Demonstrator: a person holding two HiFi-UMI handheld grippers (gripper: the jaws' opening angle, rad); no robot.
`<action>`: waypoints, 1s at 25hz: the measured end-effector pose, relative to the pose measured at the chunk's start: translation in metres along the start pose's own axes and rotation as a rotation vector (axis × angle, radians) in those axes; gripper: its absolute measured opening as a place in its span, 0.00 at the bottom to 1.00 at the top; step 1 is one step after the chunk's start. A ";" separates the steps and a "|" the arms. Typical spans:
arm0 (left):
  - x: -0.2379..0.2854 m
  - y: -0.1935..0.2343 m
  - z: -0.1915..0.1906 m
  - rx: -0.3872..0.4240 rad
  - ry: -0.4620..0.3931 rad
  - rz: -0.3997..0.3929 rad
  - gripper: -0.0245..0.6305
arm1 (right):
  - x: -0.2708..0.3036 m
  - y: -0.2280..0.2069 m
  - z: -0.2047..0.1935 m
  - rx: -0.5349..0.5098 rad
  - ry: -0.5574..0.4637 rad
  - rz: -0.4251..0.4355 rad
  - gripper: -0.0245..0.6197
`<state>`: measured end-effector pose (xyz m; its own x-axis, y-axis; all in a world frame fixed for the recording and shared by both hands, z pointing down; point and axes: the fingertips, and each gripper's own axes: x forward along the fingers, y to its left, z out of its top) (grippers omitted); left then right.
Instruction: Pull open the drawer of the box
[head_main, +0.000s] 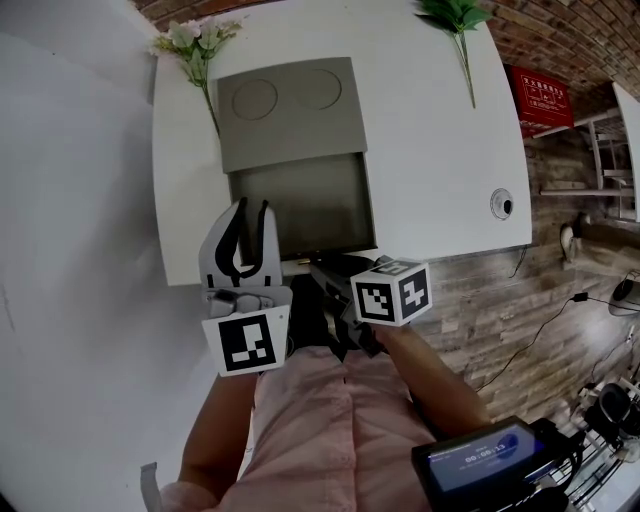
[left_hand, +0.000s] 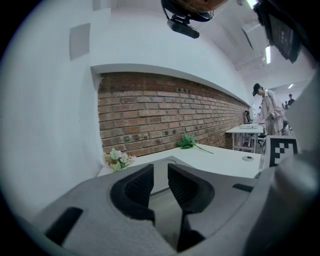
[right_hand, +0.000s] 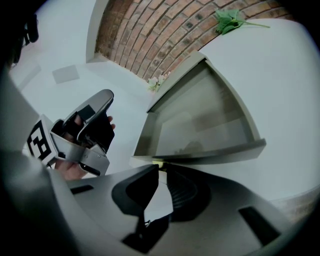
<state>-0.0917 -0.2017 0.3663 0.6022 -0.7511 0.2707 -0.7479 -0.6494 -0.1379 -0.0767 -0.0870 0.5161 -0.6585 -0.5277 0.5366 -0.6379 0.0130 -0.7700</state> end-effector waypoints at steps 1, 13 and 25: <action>0.000 -0.001 0.000 0.001 -0.001 -0.001 0.18 | 0.000 0.000 -0.001 0.000 0.000 0.000 0.13; -0.005 -0.008 -0.001 0.007 0.002 -0.002 0.18 | -0.002 0.000 -0.007 -0.002 0.002 0.008 0.13; -0.006 -0.011 -0.001 0.009 0.006 -0.001 0.19 | -0.003 0.001 -0.010 0.001 0.007 0.015 0.12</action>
<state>-0.0871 -0.1902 0.3672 0.6014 -0.7495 0.2767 -0.7444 -0.6514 -0.1466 -0.0794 -0.0772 0.5170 -0.6709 -0.5212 0.5275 -0.6274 0.0198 -0.7784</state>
